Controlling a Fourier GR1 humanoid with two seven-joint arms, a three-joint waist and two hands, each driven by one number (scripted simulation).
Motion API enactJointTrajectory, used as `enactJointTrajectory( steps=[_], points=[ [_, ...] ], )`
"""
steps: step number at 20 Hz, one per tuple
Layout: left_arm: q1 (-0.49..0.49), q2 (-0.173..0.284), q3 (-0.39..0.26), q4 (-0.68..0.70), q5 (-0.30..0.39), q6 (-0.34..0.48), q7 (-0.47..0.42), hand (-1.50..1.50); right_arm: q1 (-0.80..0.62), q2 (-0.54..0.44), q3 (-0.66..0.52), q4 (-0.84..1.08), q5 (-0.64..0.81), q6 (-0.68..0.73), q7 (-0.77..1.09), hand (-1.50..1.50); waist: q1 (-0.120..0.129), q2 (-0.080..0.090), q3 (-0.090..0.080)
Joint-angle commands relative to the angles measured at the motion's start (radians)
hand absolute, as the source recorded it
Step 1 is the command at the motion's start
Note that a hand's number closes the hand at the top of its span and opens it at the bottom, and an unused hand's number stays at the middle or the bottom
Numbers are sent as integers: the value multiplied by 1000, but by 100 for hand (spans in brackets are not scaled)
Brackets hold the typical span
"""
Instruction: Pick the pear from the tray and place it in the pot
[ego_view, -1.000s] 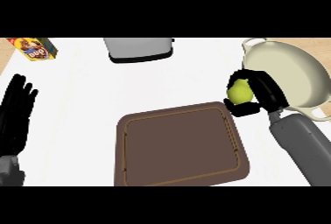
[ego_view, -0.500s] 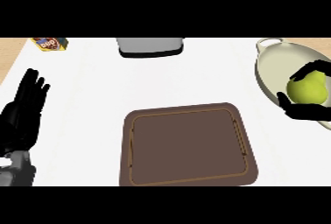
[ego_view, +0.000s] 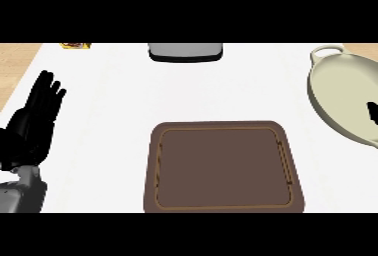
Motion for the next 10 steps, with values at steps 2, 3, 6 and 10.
enactJointTrajectory(
  steps=[2, 3, 6, 10],
  points=[
    [-84, 0, 1, 39, 0, -9, 49, 0, -105, 35, -92, 271, -95, 65, -142, 150, 20, 8, 2],
    [-44, -25, 18, 136, -6, -45, -81, 0, -78, 73, -67, 248, -32, 28, -181, 150, 12, 5, 0],
    [-85, -20, 10, 74, -11, -5, -24, 0, -105, -32, 2, 298, 261, -172, -139, 150, 30, 14, 0],
    [-82, -60, -47, 62, -40, 8, -3, 0, -166, 1, 26, 562, 375, -272, -239, 150, 45, 17, 2]
  ],
)
